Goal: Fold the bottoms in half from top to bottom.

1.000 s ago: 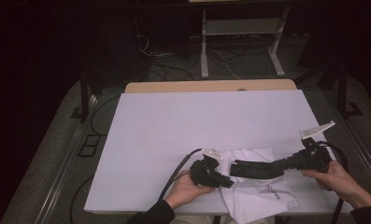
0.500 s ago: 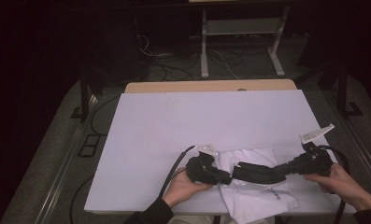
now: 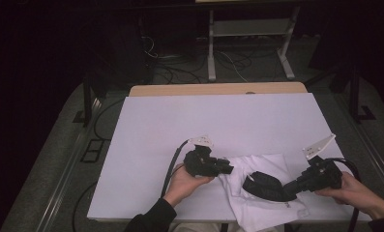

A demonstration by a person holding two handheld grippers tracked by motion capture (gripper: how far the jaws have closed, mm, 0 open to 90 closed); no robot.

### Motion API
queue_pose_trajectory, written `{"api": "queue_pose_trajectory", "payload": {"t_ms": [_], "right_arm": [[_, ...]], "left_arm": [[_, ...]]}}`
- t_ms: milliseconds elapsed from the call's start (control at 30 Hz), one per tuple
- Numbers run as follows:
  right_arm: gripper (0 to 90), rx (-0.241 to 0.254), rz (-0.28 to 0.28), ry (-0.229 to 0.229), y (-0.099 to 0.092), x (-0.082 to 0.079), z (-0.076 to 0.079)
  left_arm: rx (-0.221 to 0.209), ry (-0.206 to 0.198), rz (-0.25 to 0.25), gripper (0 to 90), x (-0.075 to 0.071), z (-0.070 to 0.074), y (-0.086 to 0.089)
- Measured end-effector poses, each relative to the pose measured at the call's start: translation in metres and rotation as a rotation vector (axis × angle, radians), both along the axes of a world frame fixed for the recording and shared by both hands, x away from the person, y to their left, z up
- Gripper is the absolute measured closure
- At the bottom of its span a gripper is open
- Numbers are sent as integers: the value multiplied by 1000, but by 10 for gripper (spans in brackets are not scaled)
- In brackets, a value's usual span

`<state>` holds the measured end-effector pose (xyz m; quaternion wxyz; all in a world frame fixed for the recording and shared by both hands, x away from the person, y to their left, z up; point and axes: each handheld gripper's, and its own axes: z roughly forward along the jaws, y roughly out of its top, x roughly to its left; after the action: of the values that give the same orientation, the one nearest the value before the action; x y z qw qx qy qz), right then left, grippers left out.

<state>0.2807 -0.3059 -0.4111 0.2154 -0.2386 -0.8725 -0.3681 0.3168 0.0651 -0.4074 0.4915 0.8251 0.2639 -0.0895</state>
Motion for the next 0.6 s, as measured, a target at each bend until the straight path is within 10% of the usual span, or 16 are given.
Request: {"api": "queue_pose_trajectory", "payload": {"t_ms": [433, 600], "right_arm": [[706, -86, 148, 91, 10, -9, -5], [653, -69, 118, 91, 7, -8, 1]], "left_arm": [[-28, -17, 89, 660, 15, 4, 19], [-31, -21, 93, 661, 16, 4, 20]]}}
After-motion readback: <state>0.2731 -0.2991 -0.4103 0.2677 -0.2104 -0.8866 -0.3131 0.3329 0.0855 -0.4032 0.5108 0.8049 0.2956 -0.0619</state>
